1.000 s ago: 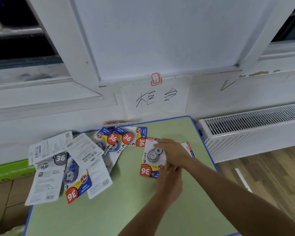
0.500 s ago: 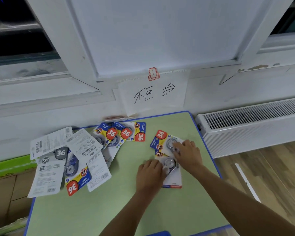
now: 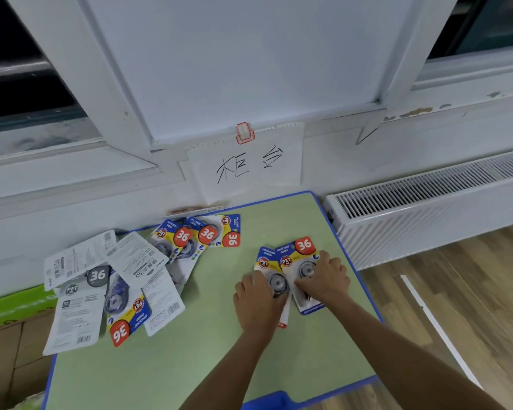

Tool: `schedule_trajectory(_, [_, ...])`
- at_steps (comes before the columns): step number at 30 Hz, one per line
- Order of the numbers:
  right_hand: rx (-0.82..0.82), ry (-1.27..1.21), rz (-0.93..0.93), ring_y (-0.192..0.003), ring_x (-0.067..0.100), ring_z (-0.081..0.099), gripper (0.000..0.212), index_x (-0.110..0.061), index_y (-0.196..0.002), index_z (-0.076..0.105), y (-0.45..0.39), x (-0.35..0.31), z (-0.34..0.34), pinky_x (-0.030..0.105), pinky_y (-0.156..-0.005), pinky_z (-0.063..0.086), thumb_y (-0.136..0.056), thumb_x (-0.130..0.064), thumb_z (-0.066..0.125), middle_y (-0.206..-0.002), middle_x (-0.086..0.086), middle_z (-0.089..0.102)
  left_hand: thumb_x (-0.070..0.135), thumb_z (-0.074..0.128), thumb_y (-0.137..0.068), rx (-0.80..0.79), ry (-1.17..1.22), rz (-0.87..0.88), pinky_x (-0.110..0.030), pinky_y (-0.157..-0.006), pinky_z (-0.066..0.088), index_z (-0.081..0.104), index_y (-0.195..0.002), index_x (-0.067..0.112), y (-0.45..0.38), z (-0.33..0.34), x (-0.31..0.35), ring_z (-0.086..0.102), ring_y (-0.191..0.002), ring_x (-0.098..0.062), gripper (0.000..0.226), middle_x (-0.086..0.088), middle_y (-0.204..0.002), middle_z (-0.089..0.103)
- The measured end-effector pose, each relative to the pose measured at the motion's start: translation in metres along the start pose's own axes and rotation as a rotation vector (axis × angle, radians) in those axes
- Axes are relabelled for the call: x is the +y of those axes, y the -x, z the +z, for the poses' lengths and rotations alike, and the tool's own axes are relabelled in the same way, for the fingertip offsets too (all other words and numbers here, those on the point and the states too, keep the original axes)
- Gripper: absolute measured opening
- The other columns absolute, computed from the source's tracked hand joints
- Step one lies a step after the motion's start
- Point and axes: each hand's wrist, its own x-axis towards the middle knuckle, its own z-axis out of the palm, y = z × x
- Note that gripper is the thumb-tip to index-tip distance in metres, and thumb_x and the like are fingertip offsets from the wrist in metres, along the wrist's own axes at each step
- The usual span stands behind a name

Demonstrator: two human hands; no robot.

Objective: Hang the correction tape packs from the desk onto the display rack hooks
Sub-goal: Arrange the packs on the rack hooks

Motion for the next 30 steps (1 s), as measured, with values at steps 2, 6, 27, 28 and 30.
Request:
schedule_trajectory(2, [0.021, -0.162, 0.036, -0.12, 0.035, 0.042, 0.089, -0.009, -0.138, 0.024, 0.007, 0.006, 0.0, 0.041, -0.093, 0.042, -0.072, -0.039, 0.076, -0.132, 0.016, 0.032, 0.056, 0.064, -0.081, 0.016, 0.131, -0.054, -0.031, -0.073, 0.046, 0.041, -0.119, 0.017, -0.002, -0.006, 0.008, 0.057, -0.103, -0.023, 0.059, -0.005, -0.121, 0.043])
schedule_trajectory(6, [0.147, -0.477, 0.029, -0.116, 0.034, 0.046, 0.087, -0.007, -0.137, 0.03, 0.019, 0.021, -0.006, 0.039, -0.087, 0.045, -0.069, -0.023, 0.081, -0.13, 0.017, 0.037, 0.044, 0.076, -0.076, 0.074, 0.291, -0.018, -0.029, -0.062, 0.043, 0.044, -0.116, 0.017, -0.006, -0.014, 0.028, 0.061, -0.094, -0.025, 0.058, -0.004, -0.118, 0.042])
schedule_trajectory(27, [0.975, -1.032, 0.338, -0.095, 0.021, 0.066, 0.06, -0.022, -0.123, 0.049, 0.249, 0.306, -0.108, 0.039, -0.083, 0.052, -0.072, -0.004, 0.074, -0.104, 0.002, 0.069, 0.023, 0.066, -0.088, -0.296, 0.706, 0.582, -0.038, -0.101, 0.044, 0.041, -0.141, 0.005, 0.229, 0.042, 0.245, 0.051, -0.124, -0.029, 0.061, -0.015, -0.136, 0.053])
schedule_trajectory(28, [1.006, -1.043, 0.354, -0.097, 0.021, 0.066, 0.061, -0.021, -0.125, 0.049, 0.271, 0.325, -0.109, 0.041, -0.086, 0.052, -0.072, -0.003, 0.074, -0.105, 0.002, 0.068, 0.023, 0.066, -0.088, -0.342, 0.729, 0.6, -0.041, -0.099, 0.046, 0.043, -0.139, 0.006, 0.254, 0.046, 0.253, 0.055, -0.121, -0.029, 0.058, -0.014, -0.133, 0.056])
schedule_trajectory(30, [1.067, -1.053, 0.392, -0.1, 0.022, 0.065, 0.063, -0.02, -0.126, 0.048, 0.315, 0.362, -0.109, 0.041, -0.089, 0.05, -0.072, -0.002, 0.074, -0.103, -0.003, 0.066, 0.025, 0.066, -0.088, -0.415, 0.731, 0.654, -0.043, -0.089, 0.052, 0.05, -0.13, 0.01, 0.306, 0.053, 0.267, 0.062, -0.109, -0.027, 0.048, -0.01, -0.122, 0.063])
